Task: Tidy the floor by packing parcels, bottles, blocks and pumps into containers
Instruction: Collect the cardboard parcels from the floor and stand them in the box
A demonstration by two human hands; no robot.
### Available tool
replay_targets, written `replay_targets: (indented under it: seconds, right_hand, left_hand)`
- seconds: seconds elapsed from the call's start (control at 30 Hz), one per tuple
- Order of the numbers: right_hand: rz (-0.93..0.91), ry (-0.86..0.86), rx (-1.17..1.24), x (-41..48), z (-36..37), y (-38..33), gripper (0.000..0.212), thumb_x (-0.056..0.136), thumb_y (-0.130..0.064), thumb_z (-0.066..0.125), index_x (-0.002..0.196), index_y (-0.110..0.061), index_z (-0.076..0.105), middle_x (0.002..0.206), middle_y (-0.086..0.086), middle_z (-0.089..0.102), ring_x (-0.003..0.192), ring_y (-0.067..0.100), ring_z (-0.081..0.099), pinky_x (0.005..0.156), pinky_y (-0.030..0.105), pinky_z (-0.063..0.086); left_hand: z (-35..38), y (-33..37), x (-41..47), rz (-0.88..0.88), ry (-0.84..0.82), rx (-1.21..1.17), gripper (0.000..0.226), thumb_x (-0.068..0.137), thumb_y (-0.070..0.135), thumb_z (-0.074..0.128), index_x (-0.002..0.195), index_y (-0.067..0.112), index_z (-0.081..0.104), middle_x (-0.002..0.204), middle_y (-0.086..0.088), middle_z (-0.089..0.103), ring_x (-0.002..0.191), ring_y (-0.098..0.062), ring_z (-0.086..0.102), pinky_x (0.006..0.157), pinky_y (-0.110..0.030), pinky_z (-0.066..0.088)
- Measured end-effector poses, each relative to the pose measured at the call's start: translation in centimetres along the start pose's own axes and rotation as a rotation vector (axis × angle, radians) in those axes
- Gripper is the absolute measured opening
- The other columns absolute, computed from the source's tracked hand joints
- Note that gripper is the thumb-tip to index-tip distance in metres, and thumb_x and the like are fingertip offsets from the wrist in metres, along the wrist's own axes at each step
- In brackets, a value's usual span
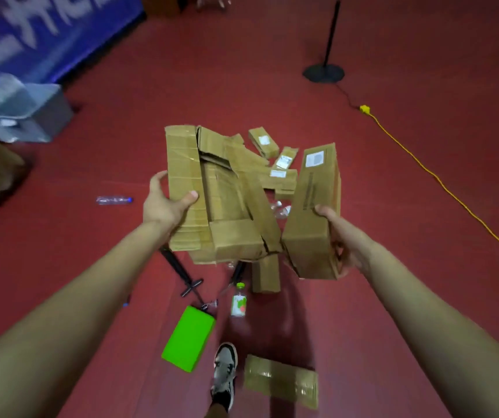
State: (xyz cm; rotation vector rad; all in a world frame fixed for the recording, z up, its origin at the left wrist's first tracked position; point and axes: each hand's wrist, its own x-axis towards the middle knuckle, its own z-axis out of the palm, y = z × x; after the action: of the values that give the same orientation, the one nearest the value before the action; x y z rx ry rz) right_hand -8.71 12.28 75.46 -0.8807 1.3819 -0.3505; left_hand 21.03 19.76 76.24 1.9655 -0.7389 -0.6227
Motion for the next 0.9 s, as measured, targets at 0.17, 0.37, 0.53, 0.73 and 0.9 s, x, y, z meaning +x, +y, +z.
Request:
replay_targets:
  seconds: [0.17,0.37,0.53,0.73,0.9]
  right_hand:
    - [-0.045,-0.124,-0.071,-4.1,7.1,-3.7,0.031,0.089,-0.049,0.053,0.086,-0.019,0.056,0.081,0.003,0.059,0.071,0.016,0.055,0.056,0.027,0.039]
    - [-0.099,-0.285,-0.29,-5.6,18.4,-7.3,0.091,0.044,-0.075,0.068,0.117,-0.021,0.061,0.111,0.007,0.068,0.106,0.031,0.062,0.105,0.055,0.038]
    - [-0.106,-0.397,-0.464,-7.7,30.2,-9.7,0.071,0.064,-0.074,0.059,0.111,-0.021,0.055,0.102,0.007,0.063,0.095,0.028,0.058,0.098,0.054,0.038]
    - [-0.141,-0.48,-0.49,-8.4,45.8,-12.6,0.05,0.081,-0.063,0.054,0.1,-0.017,0.055,0.088,0.008,0.062,0.077,0.027,0.057,0.084,0.047,0.038]
    - [-0.181,-0.531,-0.58,-9.5,57.3,-15.1,0.047,0.08,-0.067,0.049,0.087,-0.021,0.052,0.089,0.009,0.058,0.079,0.029,0.053,0.094,0.059,0.027]
  left_hand:
    - [-10.0,-0.4,-1.9,-0.024,0.178,-0.025,0.071,0.075,0.029,0.078,0.135,0.024,0.038,0.11,-0.012,0.063,0.104,-0.031,0.062,0.093,-0.043,0.05]
    - [-22.2,-3.5,-2.8,-0.084,0.376,-0.018,0.072,0.077,0.028,0.076,0.137,0.02,0.038,0.127,-0.011,0.056,0.115,-0.027,0.056,0.097,-0.035,0.045]
    - [-33.5,-7.9,-2.7,-0.164,0.501,-0.02,0.076,0.075,0.033,0.077,0.138,0.025,0.036,0.131,-0.011,0.055,0.114,-0.027,0.056,0.098,-0.04,0.047]
    - [-47.6,-11.9,-0.1,-0.173,0.639,0.011,0.072,0.076,0.03,0.076,0.137,0.02,0.04,0.133,-0.007,0.054,0.117,-0.024,0.054,0.092,-0.03,0.043]
    - [-56.7,-14.4,1.8,-0.209,0.717,0.012,0.07,0.076,0.031,0.076,0.135,0.022,0.04,0.129,-0.01,0.057,0.113,-0.027,0.058,0.1,-0.041,0.045]
